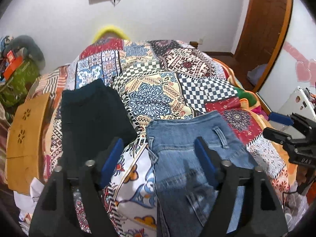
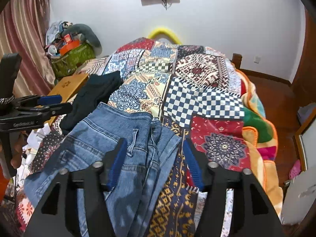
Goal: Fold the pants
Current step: 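Grasp the folded jeans with the right gripper and lift them up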
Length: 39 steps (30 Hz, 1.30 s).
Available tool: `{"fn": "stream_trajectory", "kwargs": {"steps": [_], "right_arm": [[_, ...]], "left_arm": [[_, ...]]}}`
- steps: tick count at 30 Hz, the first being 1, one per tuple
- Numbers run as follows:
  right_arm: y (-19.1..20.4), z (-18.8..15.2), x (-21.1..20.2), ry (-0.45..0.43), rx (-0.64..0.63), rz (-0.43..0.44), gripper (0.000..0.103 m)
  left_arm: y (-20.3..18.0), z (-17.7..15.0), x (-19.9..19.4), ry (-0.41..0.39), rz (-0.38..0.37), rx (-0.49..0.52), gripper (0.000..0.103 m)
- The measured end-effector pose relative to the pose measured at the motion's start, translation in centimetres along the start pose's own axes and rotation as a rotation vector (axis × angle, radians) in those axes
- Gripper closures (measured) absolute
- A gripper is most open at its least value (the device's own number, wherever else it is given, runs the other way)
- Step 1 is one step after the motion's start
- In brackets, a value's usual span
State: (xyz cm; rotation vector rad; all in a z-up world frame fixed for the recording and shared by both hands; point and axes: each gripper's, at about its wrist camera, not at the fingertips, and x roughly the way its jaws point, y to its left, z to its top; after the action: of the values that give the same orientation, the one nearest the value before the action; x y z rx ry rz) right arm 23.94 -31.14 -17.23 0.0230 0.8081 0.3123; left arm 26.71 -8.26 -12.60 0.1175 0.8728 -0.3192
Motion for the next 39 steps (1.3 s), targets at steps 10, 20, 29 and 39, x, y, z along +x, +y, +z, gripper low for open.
{"fn": "stream_trajectory", "kwargs": {"steps": [10,20,29,39], "right_arm": [[0.2,-3.1,-1.6,0.071,0.047,0.113,0.023],[-0.6,-6.0,5.5,0.262,0.181,0.258,0.023],[-0.9,-5.6,8.0,0.292,0.247,0.403,0.022],[-1.9,-4.3,8.5,0.303,0.293,0.421,0.057]], "left_arm": [[0.2,-3.5,2.2,0.158,-0.089,-0.042,0.002],[0.8,-4.5,8.6,0.345,-0.219,-0.056,0.0],[0.4,-4.0,10.7,0.415,-0.337,-0.083,0.0],[-0.5,-3.6,9.9,0.413,-0.382,-0.103,0.017]]}}
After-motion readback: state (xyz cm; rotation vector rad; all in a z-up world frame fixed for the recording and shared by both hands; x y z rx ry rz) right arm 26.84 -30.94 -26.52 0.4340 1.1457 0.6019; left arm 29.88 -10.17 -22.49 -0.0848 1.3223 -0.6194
